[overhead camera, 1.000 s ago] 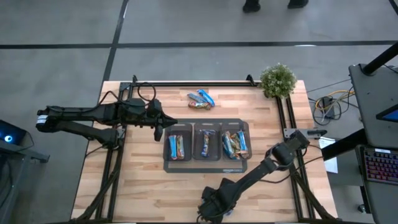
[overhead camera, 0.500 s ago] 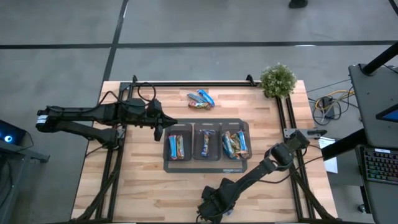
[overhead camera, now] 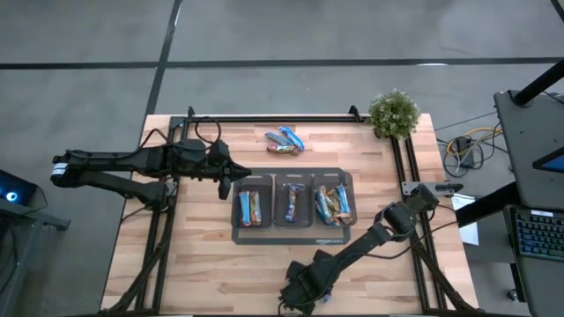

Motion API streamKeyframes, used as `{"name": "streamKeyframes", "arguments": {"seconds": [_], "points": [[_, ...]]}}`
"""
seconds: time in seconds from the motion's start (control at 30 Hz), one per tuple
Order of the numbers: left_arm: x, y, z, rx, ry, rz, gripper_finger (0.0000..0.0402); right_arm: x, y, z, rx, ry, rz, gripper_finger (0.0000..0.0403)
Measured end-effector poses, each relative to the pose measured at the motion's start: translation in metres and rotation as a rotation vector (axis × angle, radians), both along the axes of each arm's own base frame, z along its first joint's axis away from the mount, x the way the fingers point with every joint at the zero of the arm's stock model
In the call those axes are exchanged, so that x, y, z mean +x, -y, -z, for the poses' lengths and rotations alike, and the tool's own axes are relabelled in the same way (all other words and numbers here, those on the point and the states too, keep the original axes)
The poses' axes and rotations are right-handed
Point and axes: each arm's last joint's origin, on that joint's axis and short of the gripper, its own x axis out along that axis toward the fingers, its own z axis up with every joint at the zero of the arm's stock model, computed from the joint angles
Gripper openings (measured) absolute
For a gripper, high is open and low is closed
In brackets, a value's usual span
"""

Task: Pick and place Granola Bars by type
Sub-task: Put the blue granola bar into the middle black bin

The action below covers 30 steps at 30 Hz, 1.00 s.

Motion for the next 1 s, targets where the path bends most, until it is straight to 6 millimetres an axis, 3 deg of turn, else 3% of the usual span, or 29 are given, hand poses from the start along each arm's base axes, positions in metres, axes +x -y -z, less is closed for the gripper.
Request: {"name": "streamKeyframes", "arguments": {"seconds": [0.27,0.5,0.73,1.0], "points": [[0.0,0.0,0.0,0.002,0.0,-0.005,0.0,-0.001,0.003,0.0,-0.013,-0.018,0.003,0.0061],[0.0,0.0,0.0,0.002,0.001,-0.004,0.0,0.001,0.007,-0.01,-0.014,-0.027,-0.027,0.0045],[0.0,0.0,0.0,0.001,0.001,-0.004,0.0,0.006,0.021,-0.044,0.001,0.011,-0.025,0.0044],[0.0,0.0,-0.001,0.002,0.006,-0.003,0.0,0.006,0.058,-0.099,-0.021,0.096,-0.027,0.0044]]}}
